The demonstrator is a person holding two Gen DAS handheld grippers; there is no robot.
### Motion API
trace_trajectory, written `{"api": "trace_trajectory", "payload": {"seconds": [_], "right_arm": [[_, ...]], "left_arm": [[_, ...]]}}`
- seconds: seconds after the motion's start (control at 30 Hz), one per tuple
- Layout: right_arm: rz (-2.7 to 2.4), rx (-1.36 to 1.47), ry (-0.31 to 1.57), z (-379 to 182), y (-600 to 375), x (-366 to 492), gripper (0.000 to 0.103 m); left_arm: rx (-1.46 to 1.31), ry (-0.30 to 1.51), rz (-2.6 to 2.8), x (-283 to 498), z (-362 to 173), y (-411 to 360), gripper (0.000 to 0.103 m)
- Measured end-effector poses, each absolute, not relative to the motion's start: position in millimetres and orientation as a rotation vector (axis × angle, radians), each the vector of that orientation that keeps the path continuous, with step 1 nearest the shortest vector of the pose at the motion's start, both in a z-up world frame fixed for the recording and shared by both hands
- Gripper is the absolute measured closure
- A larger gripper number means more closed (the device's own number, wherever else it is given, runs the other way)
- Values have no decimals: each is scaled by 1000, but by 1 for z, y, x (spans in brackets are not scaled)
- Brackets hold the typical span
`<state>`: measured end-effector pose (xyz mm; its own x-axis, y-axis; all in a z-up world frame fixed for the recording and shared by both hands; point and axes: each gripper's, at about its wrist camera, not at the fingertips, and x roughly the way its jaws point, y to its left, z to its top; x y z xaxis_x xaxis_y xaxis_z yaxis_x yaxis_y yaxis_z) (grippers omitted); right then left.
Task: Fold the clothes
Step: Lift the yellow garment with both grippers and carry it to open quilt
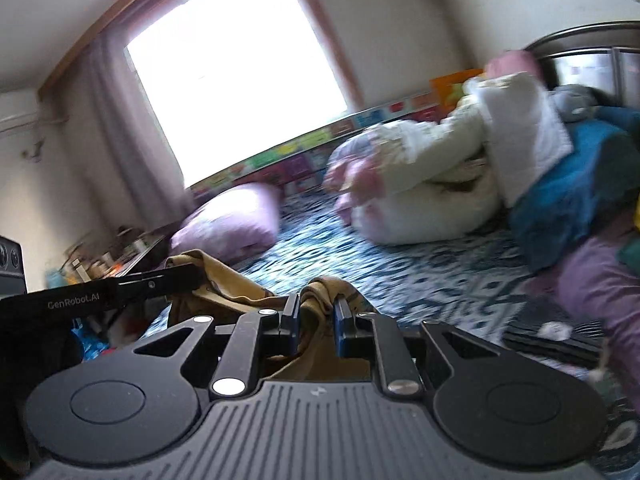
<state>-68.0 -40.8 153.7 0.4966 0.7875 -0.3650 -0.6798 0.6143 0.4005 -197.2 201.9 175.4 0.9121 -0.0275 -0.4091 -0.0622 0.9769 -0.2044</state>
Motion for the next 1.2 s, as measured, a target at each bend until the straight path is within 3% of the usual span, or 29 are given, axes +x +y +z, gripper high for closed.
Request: {"api": "trace_trajectory", "payload": {"seconds": [0.53, 1.2], "right_arm": [[1134, 79, 661, 132, 113, -187, 85], [1247, -32, 752, 97, 121, -271, 85]], "left_arm": [[-216, 437, 215, -349, 146, 305, 91], [-228, 493, 174, -442, 100, 300, 91]]}}
